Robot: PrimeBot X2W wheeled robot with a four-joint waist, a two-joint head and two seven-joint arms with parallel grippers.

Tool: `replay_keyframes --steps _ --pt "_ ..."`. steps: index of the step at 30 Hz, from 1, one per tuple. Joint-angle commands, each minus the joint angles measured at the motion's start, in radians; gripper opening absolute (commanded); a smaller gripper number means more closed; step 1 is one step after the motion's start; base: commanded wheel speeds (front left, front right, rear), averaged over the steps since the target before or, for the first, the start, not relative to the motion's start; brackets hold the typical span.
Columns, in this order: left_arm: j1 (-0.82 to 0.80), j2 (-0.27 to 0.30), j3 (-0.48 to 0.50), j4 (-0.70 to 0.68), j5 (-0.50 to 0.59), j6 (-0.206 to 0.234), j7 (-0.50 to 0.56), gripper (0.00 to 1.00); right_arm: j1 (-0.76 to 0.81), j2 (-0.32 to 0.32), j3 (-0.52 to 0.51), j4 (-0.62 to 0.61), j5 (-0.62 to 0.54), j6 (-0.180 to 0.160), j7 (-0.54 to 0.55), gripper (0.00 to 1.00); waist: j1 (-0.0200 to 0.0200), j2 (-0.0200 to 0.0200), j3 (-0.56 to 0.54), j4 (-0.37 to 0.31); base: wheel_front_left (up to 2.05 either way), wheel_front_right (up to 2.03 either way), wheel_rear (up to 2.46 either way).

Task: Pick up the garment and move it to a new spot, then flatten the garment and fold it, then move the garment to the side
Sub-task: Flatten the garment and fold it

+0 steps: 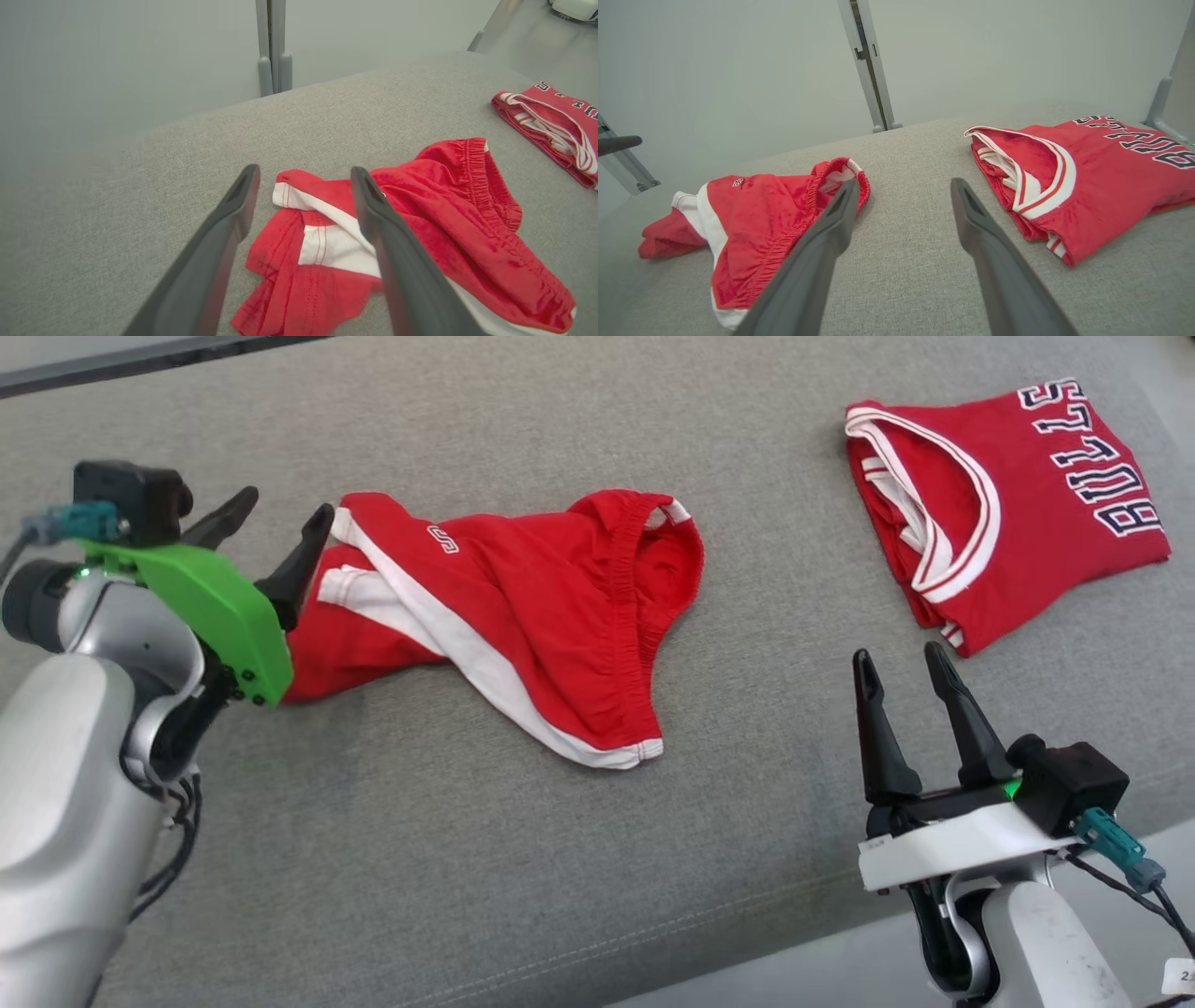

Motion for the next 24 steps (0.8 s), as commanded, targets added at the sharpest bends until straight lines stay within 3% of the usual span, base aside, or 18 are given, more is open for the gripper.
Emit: replay_keyframes --steps 1,13,24 --pt "-0.040 0.023 -0.019 0.013 -0.041 -0.003 0.033 1.00 -0.027 -0.001 0.004 0.007 0.015 0.000 -0.009 1.00 0.0000 0.0000 0.087 -0.090 0.00 0.00 0.00" --pt "-0.286 0.312 -0.201 0.084 -0.337 -0.002 0.362 1.00 -0.093 -0.001 0.042 0.021 0.116 0.000 -0.025 1.00 0.0000 0.0000 0.212 -0.220 0.00 0.00 0.00" --pt "-0.336 0.406 -0.316 0.073 -0.450 -0.002 0.405 1.00 -0.118 -0.001 0.049 0.008 0.140 0.000 -0.025 1.00 0.0000 0.0000 0.258 -0.249 0.00 0.00 0.00"
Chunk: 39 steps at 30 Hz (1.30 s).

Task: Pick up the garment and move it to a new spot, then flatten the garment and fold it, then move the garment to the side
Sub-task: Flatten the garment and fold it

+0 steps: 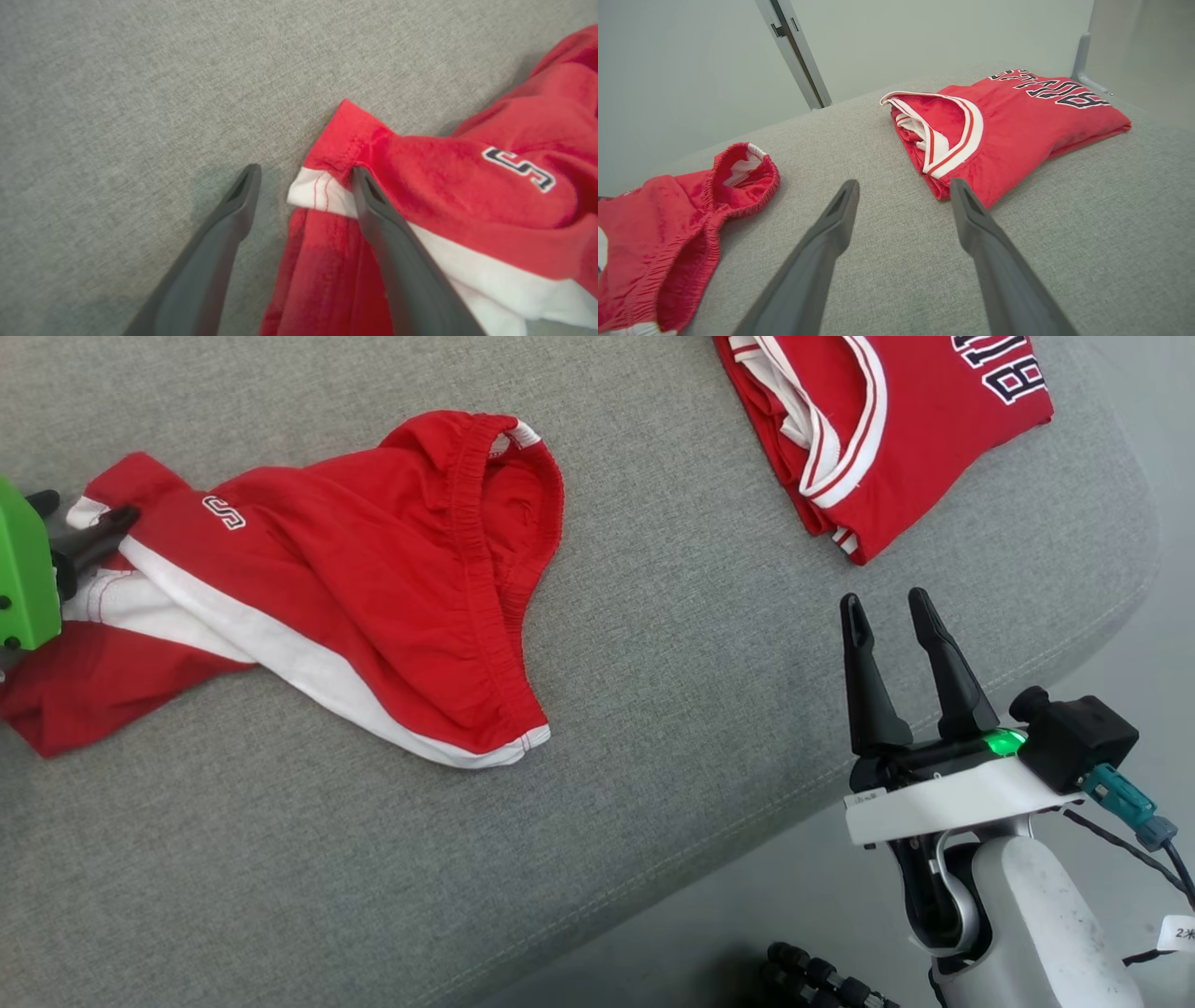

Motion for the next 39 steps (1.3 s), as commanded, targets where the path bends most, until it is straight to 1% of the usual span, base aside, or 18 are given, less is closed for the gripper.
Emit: replay_keyframes --steps 1,3,4,5,6,7,12,16,17,21,25,27,33,39 --pt "-0.020 0.016 -0.011 0.001 -0.016 0.000 -0.003 1.00 -0.019 -0.001 0.003 -0.006 0.002 0.000 -0.004 1.00 0.0000 0.0000 0.017 -0.014 0.00 0.00 0.00" --pt "-0.028 0.024 -0.037 0.002 -0.020 -0.001 0.004 1.00 -0.018 -0.001 0.001 -0.007 0.001 0.000 -0.003 1.00 0.0000 0.0000 0.022 -0.014 0.00 0.00 0.00" --pt "-0.033 0.025 -0.045 0.004 -0.025 -0.001 0.002 0.85 -0.019 -0.001 -0.001 -0.008 0.001 0.000 -0.003 1.00 0.0000 0.0000 0.024 -0.013 0.00 0.00 0.00" --pt "-0.038 0.024 -0.051 0.012 -0.032 0.000 0.002 0.44 -0.020 -0.001 -0.003 -0.009 0.000 0.000 -0.003 1.00 0.0000 0.0000 0.026 -0.012 0.00 0.00 0.00" --pt "-0.045 0.024 -0.060 0.015 -0.030 0.000 0.002 0.08 -0.021 -0.001 -0.005 -0.009 0.000 0.000 -0.003 1.00 0.0000 0.0000 0.028 -0.010 0.00 0.00 0.00" --pt "-0.052 0.022 -0.063 0.022 -0.041 0.000 0.000 0.00 -0.022 -0.001 -0.007 -0.008 0.000 0.000 -0.003 1.00 0.0000 0.0000 0.028 -0.008 0.00 0.00 0.00" --pt "-0.082 0.016 -0.077 0.026 -0.066 0.000 0.004 0.00 -0.019 -0.001 -0.024 -0.004 -0.004 0.000 -0.003 1.00 0.0000 0.0000 0.023 0.010 0.00 0.00 0.00" --pt "-0.119 0.011 -0.086 -0.022 -0.083 0.000 -0.041 0.00 -0.015 -0.001 -0.039 -0.005 -0.012 0.000 -0.003 1.00 0.0000 0.0000 0.009 0.048 0.00 0.00 0.00" --pt "-0.119 0.011 -0.086 -0.022 -0.083 0.000 -0.041 0.00 -0.015 -0.001 -0.039 -0.005 -0.012 0.000 -0.003 1.00 0.0000 0.0000 0.009 0.048 0.00 0.00 0.00" --pt "-0.118 0.014 -0.083 -0.083 -0.089 0.000 -0.108 0.00 -0.007 -0.001 -0.050 -0.002 -0.023 0.000 -0.003 1.00 0.0000 0.0000 -0.010 0.091 0.00 0.00 0.00" --pt "-0.049 0.031 -0.055 -0.150 -0.116 0.000 -0.223 0.00 0.006 -0.002 -0.063 0.006 -0.035 0.000 -0.003 1.00 0.0000 0.0000 -0.042 0.138 0.00 0.00 0.00" --pt "0.000 0.043 -0.030 -0.184 -0.127 0.011 -0.299 0.00 0.012 -0.002 -0.067 0.011 -0.044 0.000 -0.003 1.00 0.0000 0.0000 -0.060 0.163 0.00 0.00 0.00" --pt "0.219 0.069 0.023 -0.319 -0.174 0.072 -0.516 0.00 0.032 -0.002 -0.084 0.020 -0.067 0.000 -0.003 1.00 0.0000 0.0000 -0.103 0.239 0.00 0.00 0.00" --pt "0.433 0.055 0.041 -0.419 -0.217 0.122 -0.687 0.00 0.031 -0.002 -0.088 0.031 -0.087 0.000 -0.003 1.00 0.0000 0.0000 -0.134 0.289 0.00 0.00 0.00"
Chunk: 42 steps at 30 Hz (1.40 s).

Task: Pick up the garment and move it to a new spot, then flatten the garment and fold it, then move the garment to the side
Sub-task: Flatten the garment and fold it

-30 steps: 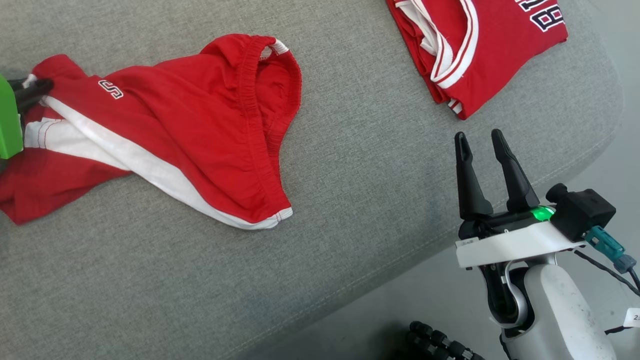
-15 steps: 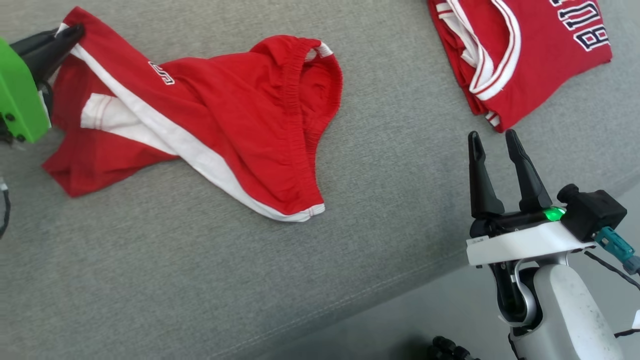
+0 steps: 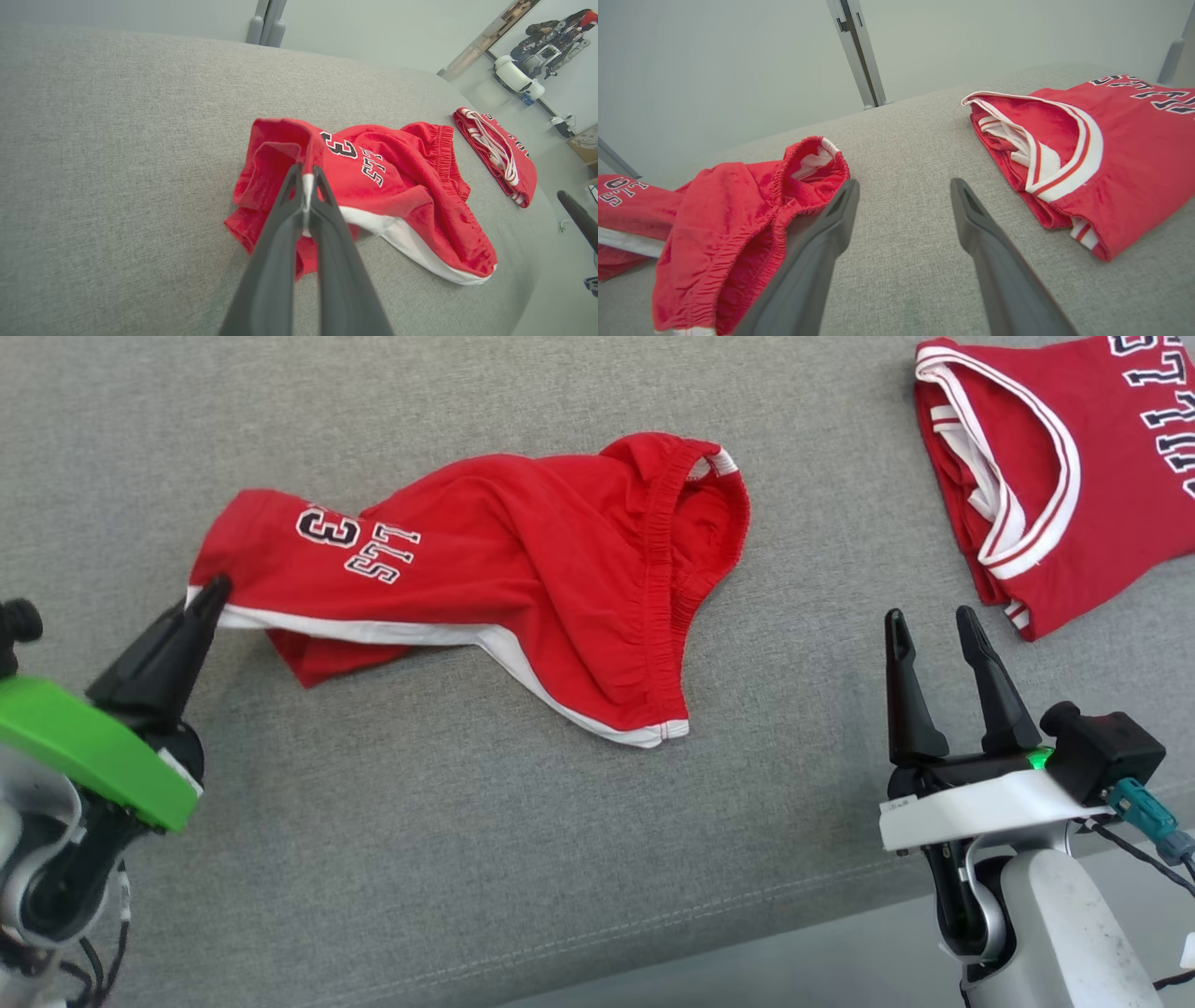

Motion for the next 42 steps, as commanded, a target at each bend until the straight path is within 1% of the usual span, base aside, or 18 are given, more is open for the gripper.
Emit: replay_keyframes --steps 1,4,8,13,17,20,22,23,30,31,32,33,34,38,39,42 --pt "0.036 -0.012 0.004 -0.005 -0.010 0.007 -0.022 0.00 0.007 -0.004 -0.003 0.005 -0.007 0.000 -0.003 1.00 -0.0001 0.0000 -0.039 0.038 0.00 0.00 0.00" --pt "0.131 -0.032 0.003 -0.025 -0.041 0.017 -0.092 0.00 0.017 -0.004 -0.009 0.010 -0.013 0.000 -0.003 1.00 -0.0001 0.0000 -0.056 0.050 0.00 0.00 0.00" --pt "0.229 -0.058 -0.009 -0.040 -0.064 0.020 -0.144 0.00 0.029 -0.004 -0.012 0.017 -0.018 0.000 -0.003 1.00 -0.0001 0.0000 -0.078 0.059 0.00 0.00 0.00" --pt "0.320 -0.046 -0.007 -0.078 -0.075 0.044 -0.177 0.00 0.042 -0.004 -0.021 0.009 -0.027 0.000 0.003 1.00 -0.0001 0.0000 -0.095 0.061 0.00 0.00 0.00" --pt "0.349 -0.045 -0.012 -0.091 -0.063 0.057 -0.179 0.00 0.046 -0.004 -0.029 0.000 -0.030 0.000 0.010 1.00 -0.0001 0.0000 -0.099 0.065 0.00 0.00 0.00" --pt "0.320 -0.076 -0.021 -0.061 -0.065 0.036 -0.175 0.00 0.045 -0.004 -0.025 -0.003 -0.031 0.000 0.016 1.00 -0.0001 0.0000 -0.101 0.062 0.00 0.00 0.00" --pt "0.309 -0.083 -0.026 -0.037 -0.058 0.031 -0.172 0.00 0.043 -0.003 -0.021 -0.002 -0.031 0.000 0.017 1.00 -0.0001 0.0000 -0.102 0.059 0.00 0.00 0.00" --pt "0.297 -0.102 -0.028 -0.017 -0.057 0.022 -0.172 0.00 0.041 -0.004 -0.017 -0.001 -0.030 0.000 0.019 1.00 -0.0001 0.0000 -0.103 0.056 0.00 0.00 0.00" --pt "0.242 -0.204 -0.018 0.191 -0.045 -0.036 -0.195 0.00 0.048 -0.004 -0.006 0.011 -0.023 0.000 0.020 1.00 -0.0001 0.0000 -0.127 0.029 0.00 0.00 0.00" --pt "0.237 -0.215 -0.016 0.221 -0.048 -0.047 -0.198 0.05 0.051 -0.004 -0.008 0.011 -0.023 0.000 0.019 1.00 -0.0001 0.0000 -0.131 0.027 0.00 0.00 0.00" --pt "0.236 -0.227 -0.019 0.248 -0.048 -0.056 -0.197 0.17 0.056 -0.004 -0.009 0.012 -0.024 0.000 0.019 1.00 -0.0001 0.0000 -0.136 0.025 0.00 0.00 0.00" --pt "0.234 -0.252 -0.005 0.296 -0.056 -0.070 -0.203 0.94 0.063 -0.004 -0.010 0.015 -0.023 0.000 0.021 1.00 -0.0001 0.0000 -0.144 0.021 0.00 0.00 0.00" --pt "0.234 -0.262 -0.005 0.317 -0.049 -0.076 -0.206 1.00 0.066 -0.004 -0.010 0.016 -0.023 0.000 0.021 1.00 -0.0001 0.0000 -0.149 0.019 0.00 0.00 0.00" --pt "0.240 -0.300 0.038 0.370 -0.010 -0.083 -0.215 1.00 0.071 -0.003 -0.015 0.015 -0.022 0.000 0.024 1.00 -0.0001 0.0000 -0.161 0.018 0.00 0.00 0.00" --pt "0.241 -0.319 0.112 0.373 0.058 -0.070 -0.217 1.00 0.077 -0.004 -0.023 0.010 -0.019 0.000 0.022 1.00 -0.0001 0.0000 -0.165 0.023 0.00 0.00 0.00" --pt "0.275 -0.371 0.233 0.354 0.180 -0.047 -0.216 1.00 0.079 -0.003 -0.030 0.002 -0.021 0.000 0.023 1.00 -0.0001 0.0000 -0.168 0.034 0.00 0.00 0.00"
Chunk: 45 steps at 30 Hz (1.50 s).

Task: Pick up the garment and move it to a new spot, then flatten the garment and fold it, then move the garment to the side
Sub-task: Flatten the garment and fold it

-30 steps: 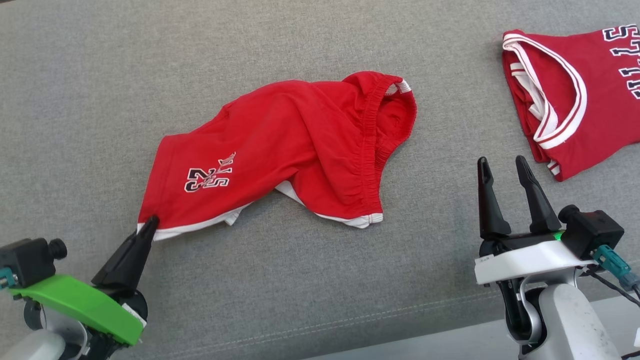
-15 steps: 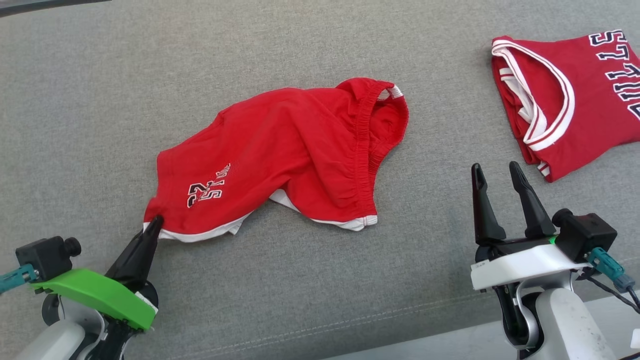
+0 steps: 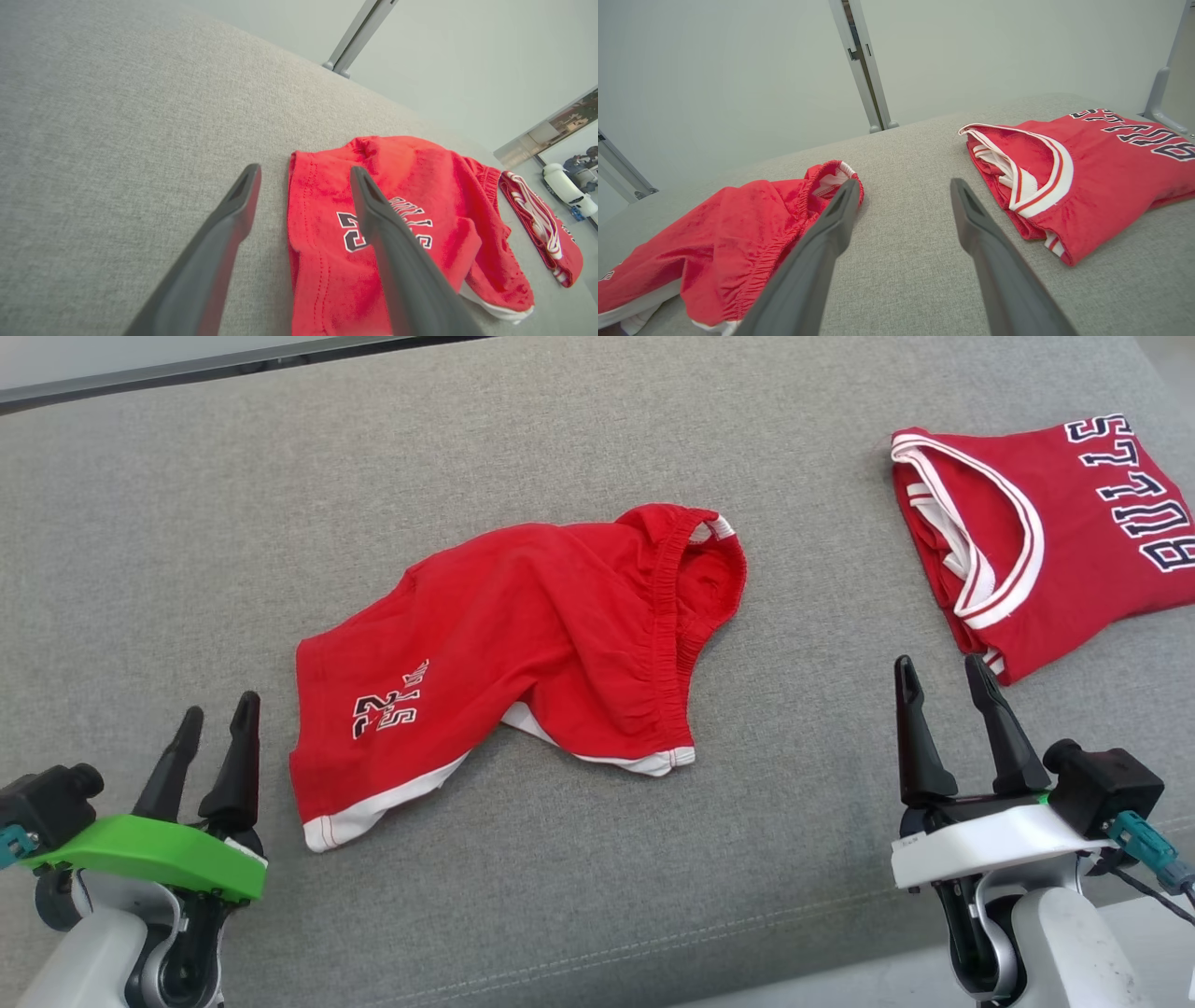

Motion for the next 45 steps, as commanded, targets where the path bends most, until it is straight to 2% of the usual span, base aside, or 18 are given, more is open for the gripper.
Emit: replay_keyframes --steps 1,5,10,15,20,32,45 --pt "0.026 -0.019 0.047 -0.014 0.072 0.020 -0.004 1.00 0.008 -0.003 -0.003 -0.009 -0.001 0.000 0.000 1.00 0.0000 -0.0001 -0.003 0.009 0.00 0.00 0.00" --pt "0.067 -0.097 0.212 -0.105 0.270 0.081 -0.004 1.00 -0.001 -0.003 -0.006 -0.020 -0.019 0.000 -0.003 1.00 0.0000 -0.0001 -0.010 0.023 0.00 0.00 0.00" --pt "0.122 -0.184 0.324 -0.235 0.476 0.145 -0.003 1.00 -0.007 -0.003 0.004 -0.028 -0.042 0.000 0.000 1.00 0.0000 -0.0001 -0.027 0.035 0.00 0.00 0.00" --pt "0.171 -0.231 0.334 -0.319 0.617 0.190 -0.003 1.00 0.000 -0.003 0.013 -0.026 -0.062 0.000 0.001 1.00 0.0000 -0.0001 -0.055 0.051 0.00 0.00 0.00" --pt "0.230 -0.228 0.303 -0.326 0.704 0.207 -0.003 1.00 0.027 -0.003 0.022 -0.021 -0.071 0.000 0.000 1.00 0.0000 -0.0001 -0.093 0.064 0.00 0.00 0.00" --pt "0.315 -0.227 0.232 -0.297 0.752 0.204 0.000 1.00 0.106 -0.003 0.034 -0.043 -0.105 0.000 0.027 1.00 0.0000 -0.0001 -0.170 0.084 0.00 0.00 0.00" --pt "0.349 -0.216 0.252 -0.310 0.751 0.231 -0.003 1.00 0.162 -0.003 0.038 -0.088 -0.115 0.000 0.063 1.00 0.0000 -0.0001 -0.233 0.076 0.00 0.00 0.00"
